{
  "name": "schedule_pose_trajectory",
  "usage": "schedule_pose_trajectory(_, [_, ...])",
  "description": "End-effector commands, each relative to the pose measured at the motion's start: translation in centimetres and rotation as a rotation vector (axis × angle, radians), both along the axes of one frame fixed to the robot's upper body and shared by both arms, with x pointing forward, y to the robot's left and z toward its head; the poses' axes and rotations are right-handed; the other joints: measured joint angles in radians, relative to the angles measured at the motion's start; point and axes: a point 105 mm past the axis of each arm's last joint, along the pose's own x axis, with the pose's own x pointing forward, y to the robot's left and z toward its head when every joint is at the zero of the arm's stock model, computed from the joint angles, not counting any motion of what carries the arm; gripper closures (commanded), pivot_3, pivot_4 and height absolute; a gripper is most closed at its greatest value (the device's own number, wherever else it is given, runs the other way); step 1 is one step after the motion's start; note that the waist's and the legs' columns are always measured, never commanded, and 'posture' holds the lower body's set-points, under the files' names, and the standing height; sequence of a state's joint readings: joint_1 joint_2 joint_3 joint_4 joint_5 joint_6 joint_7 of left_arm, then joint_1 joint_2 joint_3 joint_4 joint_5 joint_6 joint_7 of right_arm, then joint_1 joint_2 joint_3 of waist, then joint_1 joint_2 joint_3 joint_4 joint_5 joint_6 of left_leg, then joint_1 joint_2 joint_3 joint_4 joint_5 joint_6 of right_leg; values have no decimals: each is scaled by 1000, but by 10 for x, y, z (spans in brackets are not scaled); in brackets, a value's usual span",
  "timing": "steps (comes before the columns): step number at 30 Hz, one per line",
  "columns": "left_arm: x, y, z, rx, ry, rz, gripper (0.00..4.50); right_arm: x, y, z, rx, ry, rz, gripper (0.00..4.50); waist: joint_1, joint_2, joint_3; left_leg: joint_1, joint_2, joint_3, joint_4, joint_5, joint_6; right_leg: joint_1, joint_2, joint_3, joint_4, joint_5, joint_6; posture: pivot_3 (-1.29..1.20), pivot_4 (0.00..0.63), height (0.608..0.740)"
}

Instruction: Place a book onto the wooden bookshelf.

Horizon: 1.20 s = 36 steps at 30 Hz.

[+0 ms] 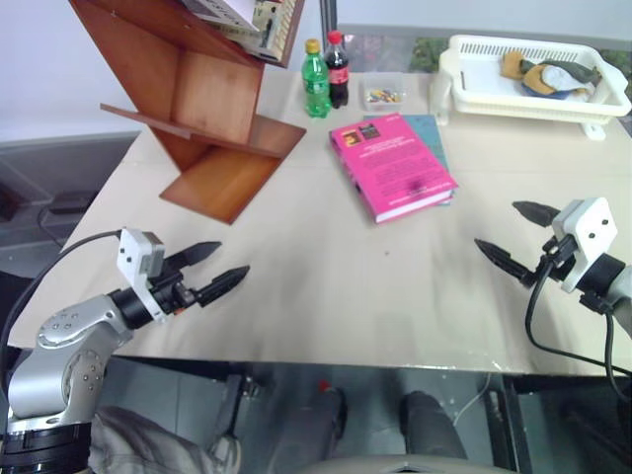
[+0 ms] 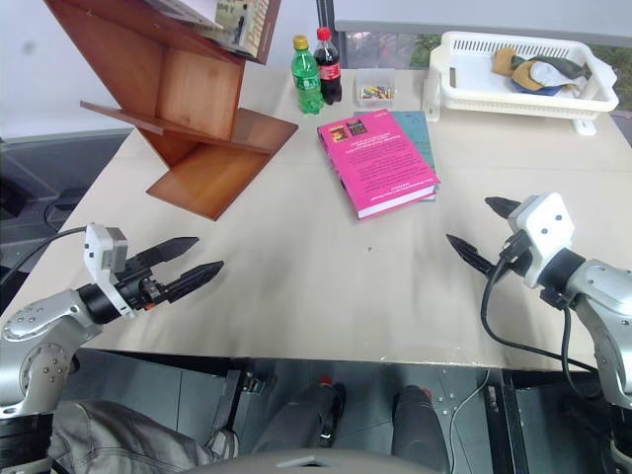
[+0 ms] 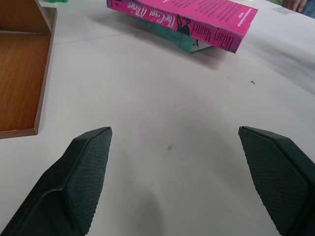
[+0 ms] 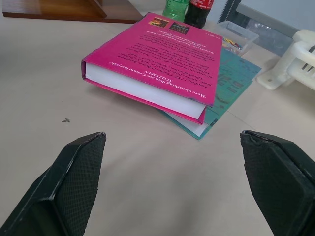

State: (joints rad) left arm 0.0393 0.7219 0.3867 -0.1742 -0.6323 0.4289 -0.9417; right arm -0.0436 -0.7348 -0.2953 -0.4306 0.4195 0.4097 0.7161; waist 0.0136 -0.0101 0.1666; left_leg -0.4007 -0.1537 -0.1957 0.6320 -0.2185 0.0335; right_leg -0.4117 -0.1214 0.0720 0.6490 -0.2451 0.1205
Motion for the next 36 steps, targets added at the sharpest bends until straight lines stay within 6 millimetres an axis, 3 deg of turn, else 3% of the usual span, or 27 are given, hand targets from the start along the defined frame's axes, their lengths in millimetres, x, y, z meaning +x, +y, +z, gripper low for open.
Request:
schedule_pose_trajectory(1, [-2, 3, 13, 19, -47, -1, 81, -3, -2, 14, -17, -55, 1, 0, 0, 0, 0, 0, 0, 0, 0, 0, 0, 0, 0, 0, 0, 0, 0, 0, 150, 740])
schedule_pose_trajectory(36, [15, -20, 16, -21, -64, -38, 81, -3, 12, 11, -44, -89, 4, 0, 0, 0, 0, 0, 0, 0, 0, 0, 0, 0, 0, 0, 0, 0, 0, 0, 150, 740])
